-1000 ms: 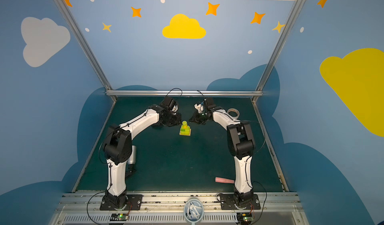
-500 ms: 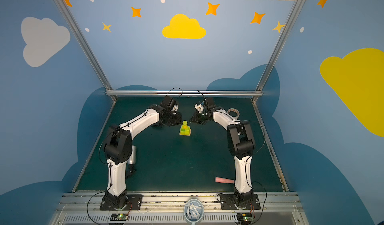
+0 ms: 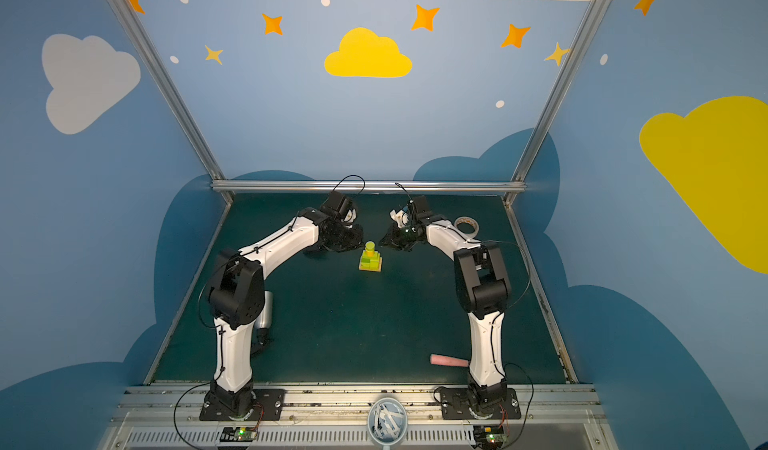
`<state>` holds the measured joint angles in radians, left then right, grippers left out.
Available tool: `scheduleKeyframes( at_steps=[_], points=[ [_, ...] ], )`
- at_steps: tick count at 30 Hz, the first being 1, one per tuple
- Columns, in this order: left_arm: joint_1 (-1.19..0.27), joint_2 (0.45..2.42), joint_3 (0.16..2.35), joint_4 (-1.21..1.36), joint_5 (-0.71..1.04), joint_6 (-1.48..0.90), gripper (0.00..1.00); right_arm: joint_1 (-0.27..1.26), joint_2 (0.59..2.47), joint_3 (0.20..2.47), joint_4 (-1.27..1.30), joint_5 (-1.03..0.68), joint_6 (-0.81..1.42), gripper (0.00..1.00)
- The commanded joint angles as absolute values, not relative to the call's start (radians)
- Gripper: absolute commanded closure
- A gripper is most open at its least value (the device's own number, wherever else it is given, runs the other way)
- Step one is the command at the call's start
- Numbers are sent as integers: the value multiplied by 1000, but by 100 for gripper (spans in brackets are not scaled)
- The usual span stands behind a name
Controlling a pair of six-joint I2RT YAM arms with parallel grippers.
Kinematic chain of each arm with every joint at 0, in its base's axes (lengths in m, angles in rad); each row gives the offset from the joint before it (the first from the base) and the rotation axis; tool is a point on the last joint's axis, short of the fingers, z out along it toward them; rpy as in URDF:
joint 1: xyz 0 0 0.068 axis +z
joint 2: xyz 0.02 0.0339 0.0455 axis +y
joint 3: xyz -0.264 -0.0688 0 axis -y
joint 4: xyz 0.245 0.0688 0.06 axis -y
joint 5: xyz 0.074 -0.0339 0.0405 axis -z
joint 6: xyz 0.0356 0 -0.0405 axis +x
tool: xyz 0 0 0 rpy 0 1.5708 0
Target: Build the wood block tower
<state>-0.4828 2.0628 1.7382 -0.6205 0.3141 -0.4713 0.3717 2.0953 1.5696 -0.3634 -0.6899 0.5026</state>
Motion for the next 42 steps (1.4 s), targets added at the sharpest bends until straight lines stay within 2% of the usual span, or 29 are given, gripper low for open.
scheduleKeyframes(
  at_steps=[1,42],
  points=[
    [-477,2055,1752,-643,293,-463,92,373,2048,1560,-351,-693,510,100],
    [-464,2039,1710,-626,297,-468,92,401,2050,1589,-367,-691,503,100]
  ],
)
